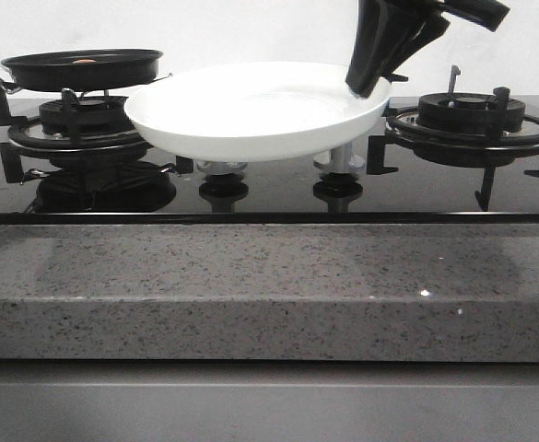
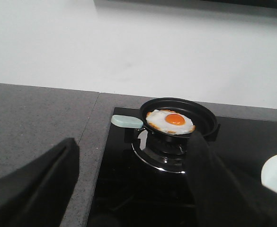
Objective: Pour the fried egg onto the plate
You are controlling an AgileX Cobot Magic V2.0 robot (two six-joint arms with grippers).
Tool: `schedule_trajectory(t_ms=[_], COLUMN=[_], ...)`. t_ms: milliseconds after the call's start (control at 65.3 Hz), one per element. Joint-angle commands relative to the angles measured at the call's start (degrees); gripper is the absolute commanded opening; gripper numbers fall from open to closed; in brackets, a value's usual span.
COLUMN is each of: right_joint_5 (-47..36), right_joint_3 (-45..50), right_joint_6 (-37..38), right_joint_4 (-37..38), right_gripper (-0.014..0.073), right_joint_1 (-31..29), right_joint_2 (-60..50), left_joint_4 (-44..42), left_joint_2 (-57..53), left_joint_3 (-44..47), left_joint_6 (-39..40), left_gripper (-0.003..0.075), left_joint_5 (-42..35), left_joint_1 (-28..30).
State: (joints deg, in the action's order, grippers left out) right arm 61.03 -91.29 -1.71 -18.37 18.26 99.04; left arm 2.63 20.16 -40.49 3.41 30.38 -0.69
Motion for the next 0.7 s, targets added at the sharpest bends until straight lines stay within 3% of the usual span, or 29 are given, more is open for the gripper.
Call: schedule_trajectory(t_ms=[0, 689], right_joint_5=[-1.2, -1.2], right_joint_3=[-1.4, -1.4], right_joint_6=[-0.3, -0.3], right_joint_4=[-0.9, -0.9], right_gripper=[-0.0050, -0.0050], right_joint_1=[-0.1, -0.1], right_joint_2=[-2.5, -2.5], left_joint_4=[0.1, 0.8], left_joint_2=[1.0, 1.8], left_joint_3=[-1.7, -1.7], left_joint_6=[0.0, 0.0], left_gripper=[0.0483, 0.0484], left_joint_5=[-5.0, -4.8], left_joint_1=[0.0, 0.0])
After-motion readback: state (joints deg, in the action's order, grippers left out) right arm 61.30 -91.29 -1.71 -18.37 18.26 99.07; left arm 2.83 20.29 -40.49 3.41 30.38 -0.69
